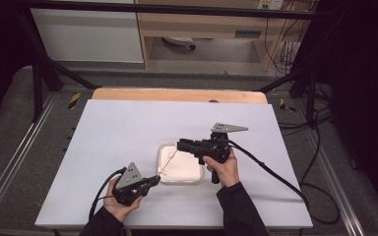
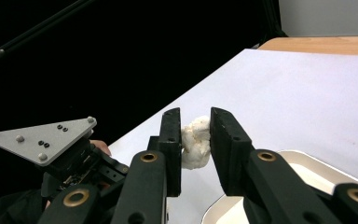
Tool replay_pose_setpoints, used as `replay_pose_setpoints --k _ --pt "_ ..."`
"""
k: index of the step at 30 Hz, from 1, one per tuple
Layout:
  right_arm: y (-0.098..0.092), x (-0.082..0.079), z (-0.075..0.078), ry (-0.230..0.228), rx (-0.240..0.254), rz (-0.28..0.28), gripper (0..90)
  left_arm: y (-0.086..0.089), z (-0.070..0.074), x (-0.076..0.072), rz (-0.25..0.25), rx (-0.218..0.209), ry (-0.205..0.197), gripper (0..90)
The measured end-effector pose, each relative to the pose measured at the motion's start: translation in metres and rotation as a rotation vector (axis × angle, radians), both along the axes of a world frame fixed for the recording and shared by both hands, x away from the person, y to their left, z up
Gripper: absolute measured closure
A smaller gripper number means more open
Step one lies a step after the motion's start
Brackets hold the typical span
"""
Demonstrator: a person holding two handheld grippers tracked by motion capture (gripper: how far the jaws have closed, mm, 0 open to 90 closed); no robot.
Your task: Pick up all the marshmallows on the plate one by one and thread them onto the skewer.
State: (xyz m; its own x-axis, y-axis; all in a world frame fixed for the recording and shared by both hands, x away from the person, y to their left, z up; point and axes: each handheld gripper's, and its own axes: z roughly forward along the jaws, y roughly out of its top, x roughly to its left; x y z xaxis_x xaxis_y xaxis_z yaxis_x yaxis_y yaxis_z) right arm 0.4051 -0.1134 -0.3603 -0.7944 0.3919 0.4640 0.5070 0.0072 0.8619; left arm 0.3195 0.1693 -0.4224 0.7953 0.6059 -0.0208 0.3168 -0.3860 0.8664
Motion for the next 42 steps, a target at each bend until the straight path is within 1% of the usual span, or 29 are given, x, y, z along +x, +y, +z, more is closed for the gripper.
replay_pose_setpoints --k 5,11,16,19,25,32,42 --pt "0.002 0.000 -0.003 0.015 0.000 0.012 76.7 0.000 0.000 0.000 -0.006 0.005 -0.004 89.3" --pt "0.004 -0.001 -0.005 0.026 0.005 0.015 78.9 0.001 -0.001 -0.001 -0.002 -0.015 -0.006 89.3" --pt "0.006 -0.003 -0.007 0.022 0.020 0.010 79.5 0.001 -0.001 -0.001 0.000 -0.034 0.009 89.3" --pt "0.008 -0.004 -0.010 0.021 0.029 0.007 79.9 0.001 -0.002 0.000 0.007 -0.036 0.014 89.3" --pt "0.011 -0.005 -0.013 0.015 0.039 0.012 80.8 0.002 -0.002 -0.001 0.014 -0.043 0.009 89.3" --pt "0.014 -0.008 -0.017 0.010 0.050 0.022 81.7 0.001 -0.002 -0.002 0.017 -0.037 0.009 89.4" --pt "0.016 -0.011 -0.023 0.000 0.059 0.016 82.2 0.001 -0.003 -0.002 0.024 -0.033 0.009 89.4"
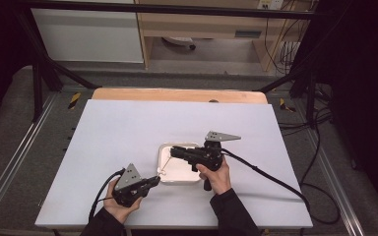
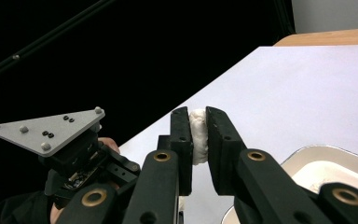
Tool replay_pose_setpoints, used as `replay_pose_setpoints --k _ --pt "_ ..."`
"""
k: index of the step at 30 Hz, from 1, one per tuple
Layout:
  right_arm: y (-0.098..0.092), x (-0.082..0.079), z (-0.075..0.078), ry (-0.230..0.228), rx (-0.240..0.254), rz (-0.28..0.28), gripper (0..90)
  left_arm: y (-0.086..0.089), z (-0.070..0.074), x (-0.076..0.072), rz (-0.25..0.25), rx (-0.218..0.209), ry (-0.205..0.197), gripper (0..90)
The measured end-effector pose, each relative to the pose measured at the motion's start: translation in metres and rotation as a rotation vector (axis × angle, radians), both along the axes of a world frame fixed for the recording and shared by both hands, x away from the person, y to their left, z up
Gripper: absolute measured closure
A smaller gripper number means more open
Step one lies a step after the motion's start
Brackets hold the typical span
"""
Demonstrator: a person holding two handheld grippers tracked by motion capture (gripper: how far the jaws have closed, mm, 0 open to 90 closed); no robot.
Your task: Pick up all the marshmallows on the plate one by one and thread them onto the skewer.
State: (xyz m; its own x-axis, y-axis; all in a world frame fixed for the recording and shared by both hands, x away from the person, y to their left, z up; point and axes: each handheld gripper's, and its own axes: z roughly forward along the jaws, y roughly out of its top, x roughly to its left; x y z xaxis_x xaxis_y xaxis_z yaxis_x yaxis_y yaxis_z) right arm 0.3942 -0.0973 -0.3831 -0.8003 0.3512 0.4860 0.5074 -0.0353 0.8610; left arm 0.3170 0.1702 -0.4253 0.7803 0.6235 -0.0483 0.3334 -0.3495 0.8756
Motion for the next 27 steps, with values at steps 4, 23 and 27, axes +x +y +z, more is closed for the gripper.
replay_pose_setpoints --k 4,23,27 --pt "0.0001 -0.0013 -0.0023 -0.005 -0.003 0.001 82.3 -0.0005 -0.0006 0.0001 -0.001 0.005 0.002 89.4" --pt "0.0028 -0.0047 -0.0060 -0.007 0.015 0.018 82.7 -0.0028 -0.0001 -0.0006 -0.003 0.006 0.002 89.4" --pt "0.0031 -0.0054 -0.0067 -0.006 0.015 0.019 82.7 -0.0026 0.0001 -0.0007 -0.002 0.005 0.001 89.4"
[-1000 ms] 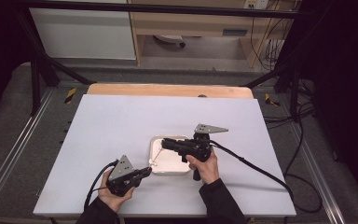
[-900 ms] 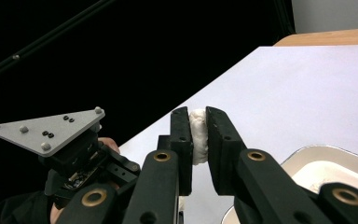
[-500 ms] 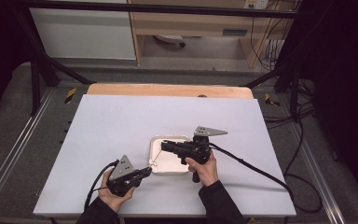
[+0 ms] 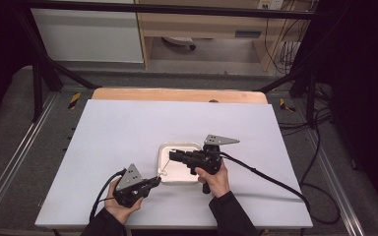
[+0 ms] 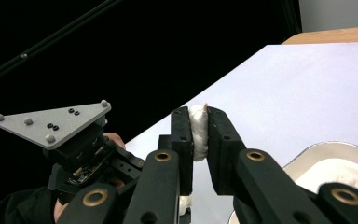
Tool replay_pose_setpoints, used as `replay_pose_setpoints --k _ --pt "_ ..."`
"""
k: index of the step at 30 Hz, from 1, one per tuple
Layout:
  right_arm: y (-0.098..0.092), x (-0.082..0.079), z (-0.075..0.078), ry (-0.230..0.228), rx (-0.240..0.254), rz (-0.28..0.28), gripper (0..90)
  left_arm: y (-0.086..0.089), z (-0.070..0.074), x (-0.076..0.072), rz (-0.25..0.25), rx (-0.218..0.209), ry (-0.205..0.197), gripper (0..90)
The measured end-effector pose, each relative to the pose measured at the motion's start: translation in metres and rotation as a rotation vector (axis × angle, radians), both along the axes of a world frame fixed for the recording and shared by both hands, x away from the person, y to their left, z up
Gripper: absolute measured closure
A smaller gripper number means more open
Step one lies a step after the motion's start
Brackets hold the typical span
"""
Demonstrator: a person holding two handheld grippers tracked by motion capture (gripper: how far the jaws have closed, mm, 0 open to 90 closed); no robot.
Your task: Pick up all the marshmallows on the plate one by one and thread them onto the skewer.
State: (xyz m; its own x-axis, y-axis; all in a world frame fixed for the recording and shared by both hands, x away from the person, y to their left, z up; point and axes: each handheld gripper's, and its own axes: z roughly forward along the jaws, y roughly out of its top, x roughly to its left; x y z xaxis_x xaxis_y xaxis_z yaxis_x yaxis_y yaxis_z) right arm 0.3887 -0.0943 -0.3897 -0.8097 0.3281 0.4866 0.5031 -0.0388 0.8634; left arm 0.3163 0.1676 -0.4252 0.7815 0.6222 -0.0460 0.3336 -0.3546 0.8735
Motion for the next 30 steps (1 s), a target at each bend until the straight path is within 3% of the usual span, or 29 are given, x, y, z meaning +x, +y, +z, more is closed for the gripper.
replay_pose_setpoints --k 20,30 --pt "0.0011 -0.0025 -0.0028 -0.008 0.002 0.000 82.9 -0.0006 0.0006 -0.0007 -0.002 0.000 -0.006 89.4" --pt "0.0005 -0.0035 -0.0065 0.000 0.001 0.002 83.0 -0.0015 -0.0004 -0.0009 -0.003 0.022 -0.009 89.4"
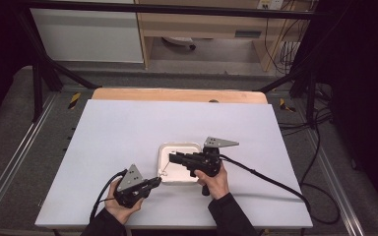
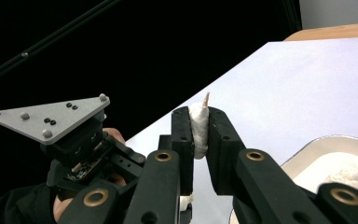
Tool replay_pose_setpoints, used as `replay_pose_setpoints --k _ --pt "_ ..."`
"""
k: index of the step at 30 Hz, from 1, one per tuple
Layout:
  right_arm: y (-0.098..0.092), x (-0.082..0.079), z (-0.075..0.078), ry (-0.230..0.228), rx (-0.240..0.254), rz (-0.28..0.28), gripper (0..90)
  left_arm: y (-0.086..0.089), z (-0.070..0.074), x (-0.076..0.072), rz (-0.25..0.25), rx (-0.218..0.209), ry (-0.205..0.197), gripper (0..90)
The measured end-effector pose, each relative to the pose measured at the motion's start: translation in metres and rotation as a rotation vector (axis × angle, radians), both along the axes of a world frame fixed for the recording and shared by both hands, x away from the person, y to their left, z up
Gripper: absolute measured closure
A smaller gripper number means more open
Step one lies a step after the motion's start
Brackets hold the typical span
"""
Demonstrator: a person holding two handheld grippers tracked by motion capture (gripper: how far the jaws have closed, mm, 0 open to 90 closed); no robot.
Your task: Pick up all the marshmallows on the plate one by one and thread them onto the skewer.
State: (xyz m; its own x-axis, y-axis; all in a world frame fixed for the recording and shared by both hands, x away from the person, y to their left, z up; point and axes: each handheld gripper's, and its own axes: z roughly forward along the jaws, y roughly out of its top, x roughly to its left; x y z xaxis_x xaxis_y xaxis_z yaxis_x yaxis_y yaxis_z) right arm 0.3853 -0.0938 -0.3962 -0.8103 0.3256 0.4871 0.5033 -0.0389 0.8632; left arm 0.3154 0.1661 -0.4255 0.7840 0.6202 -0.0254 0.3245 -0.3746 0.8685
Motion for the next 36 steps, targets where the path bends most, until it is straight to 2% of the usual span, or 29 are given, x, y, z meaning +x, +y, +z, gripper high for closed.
replay_pose_setpoints --k 23,28,29,30,31,33,35,36 --pt "0.002 -0.001 -0.004 -0.002 -0.007 0.005 83.1 -0.001 0.001 0.000 -0.008 -0.006 0.003 89.5" --pt "0.003 -0.002 -0.006 0.010 -0.003 0.006 83.1 -0.001 0.001 -0.001 -0.007 -0.004 -0.003 89.5" --pt "0.004 -0.002 -0.006 0.011 -0.008 0.012 82.9 -0.001 0.004 0.000 -0.013 -0.048 -0.015 89.5" --pt "0.008 -0.002 -0.010 0.048 -0.047 0.070 82.6 -0.003 0.009 0.000 -0.003 -0.041 -0.028 89.5" --pt "0.015 -0.005 -0.018 0.050 -0.050 0.098 82.6 -0.005 0.011 -0.001 0.013 -0.015 -0.058 89.5" --pt "0.024 -0.010 -0.023 0.024 -0.059 0.080 82.3 0.000 0.003 0.001 0.019 -0.060 -0.003 89.5" --pt "0.027 -0.009 -0.027 0.029 -0.077 0.085 81.7 0.003 0.002 0.000 0.024 -0.044 0.000 89.4" --pt "0.028 -0.007 -0.029 0.039 -0.066 0.086 81.4 0.003 0.002 0.000 0.026 -0.042 -0.003 89.4"
